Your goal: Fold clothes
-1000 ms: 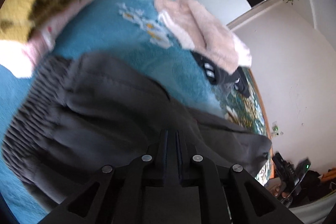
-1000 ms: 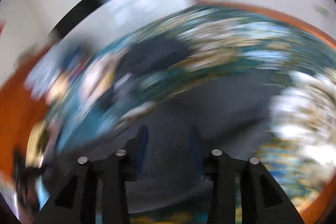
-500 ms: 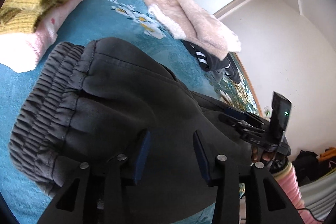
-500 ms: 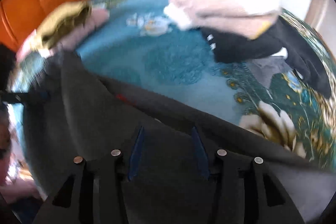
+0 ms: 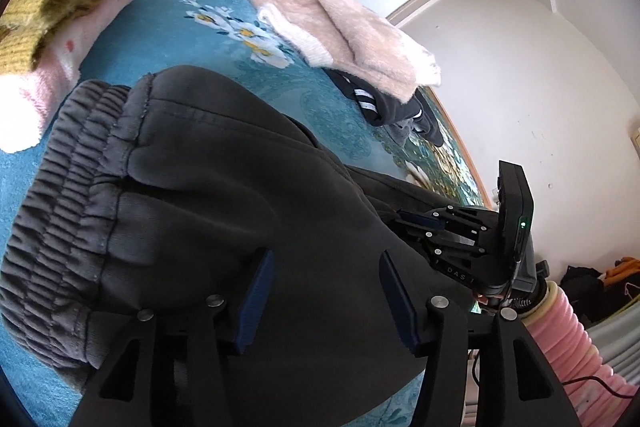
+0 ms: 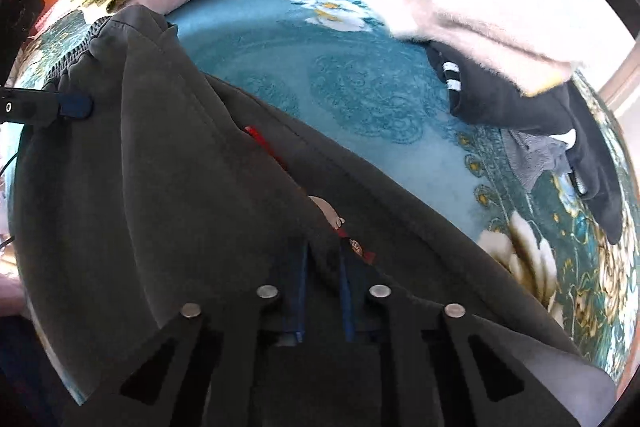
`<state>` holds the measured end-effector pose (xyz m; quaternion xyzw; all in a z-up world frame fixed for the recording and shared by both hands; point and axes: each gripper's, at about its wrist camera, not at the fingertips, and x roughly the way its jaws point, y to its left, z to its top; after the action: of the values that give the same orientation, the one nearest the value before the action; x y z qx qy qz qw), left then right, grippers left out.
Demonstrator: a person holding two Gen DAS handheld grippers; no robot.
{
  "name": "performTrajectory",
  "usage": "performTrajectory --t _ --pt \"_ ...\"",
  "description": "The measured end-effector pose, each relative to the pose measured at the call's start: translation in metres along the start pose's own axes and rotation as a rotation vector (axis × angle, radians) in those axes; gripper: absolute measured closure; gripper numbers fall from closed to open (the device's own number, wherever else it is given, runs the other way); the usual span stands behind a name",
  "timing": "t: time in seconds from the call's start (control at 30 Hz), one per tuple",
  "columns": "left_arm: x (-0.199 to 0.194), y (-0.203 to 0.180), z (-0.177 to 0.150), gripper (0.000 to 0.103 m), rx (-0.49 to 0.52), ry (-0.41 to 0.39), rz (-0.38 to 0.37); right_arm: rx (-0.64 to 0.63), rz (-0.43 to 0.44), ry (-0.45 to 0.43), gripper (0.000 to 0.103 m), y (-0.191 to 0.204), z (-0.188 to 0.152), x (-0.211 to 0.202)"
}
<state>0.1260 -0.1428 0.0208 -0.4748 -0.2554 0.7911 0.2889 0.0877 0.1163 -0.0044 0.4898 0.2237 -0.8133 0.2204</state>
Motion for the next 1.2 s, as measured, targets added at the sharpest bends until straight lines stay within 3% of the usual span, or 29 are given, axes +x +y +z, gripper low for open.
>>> performTrajectory --t 0.23,0.37,0.5,0.53,0.57,0.63,0.7,0.9,1.0,1.17,1.2 --pt "-0.008 -0.001 0.002 0.041 -0.002 -0.021 -0.033 0.095 -0.086 -0.126 0.097 -0.03 0.023 -0.027" --pt "-0.003 0.004 0.0 0.041 -0.031 -0.004 -0.013 0.107 -0.102 -0.058 0.097 -0.026 0.028 0.009" --pt "-0.002 0.008 -0.001 0.041 -0.042 0.008 -0.006 0.164 -0.077 -0.083 0.095 -0.03 0.021 0.006" --pt "-0.001 0.009 -0.001 0.041 -0.049 0.011 0.001 0.183 -0.068 -0.097 0.086 -0.033 0.02 0.001" --pt "0.001 0.01 -0.001 0.041 -0.054 0.013 0.008 0.211 -0.068 -0.123 0.07 -0.038 0.017 -0.009" --pt "0.002 0.009 -0.002 0.041 -0.053 0.014 0.032 0.276 -0.067 -0.183 0.06 -0.047 0.008 -0.025" --pt "0.002 0.006 -0.003 0.041 -0.046 0.014 0.052 0.392 -0.023 -0.26 0.06 -0.066 -0.015 -0.052" --pt "0.003 0.002 -0.003 0.039 -0.054 0.019 0.089 0.795 0.011 -0.411 0.058 -0.131 -0.142 -0.113" --pt "0.007 0.003 -0.002 0.038 -0.076 0.016 0.113 0.984 -0.008 -0.445 0.039 -0.156 -0.208 -0.125" --pt "0.011 0.005 0.001 0.038 -0.127 0.011 0.136 1.297 -0.039 -0.498 0.034 -0.198 -0.316 -0.144" --pt "0.012 0.006 0.001 0.038 -0.137 0.01 0.138 1.333 -0.019 -0.525 0.031 -0.205 -0.321 -0.14"
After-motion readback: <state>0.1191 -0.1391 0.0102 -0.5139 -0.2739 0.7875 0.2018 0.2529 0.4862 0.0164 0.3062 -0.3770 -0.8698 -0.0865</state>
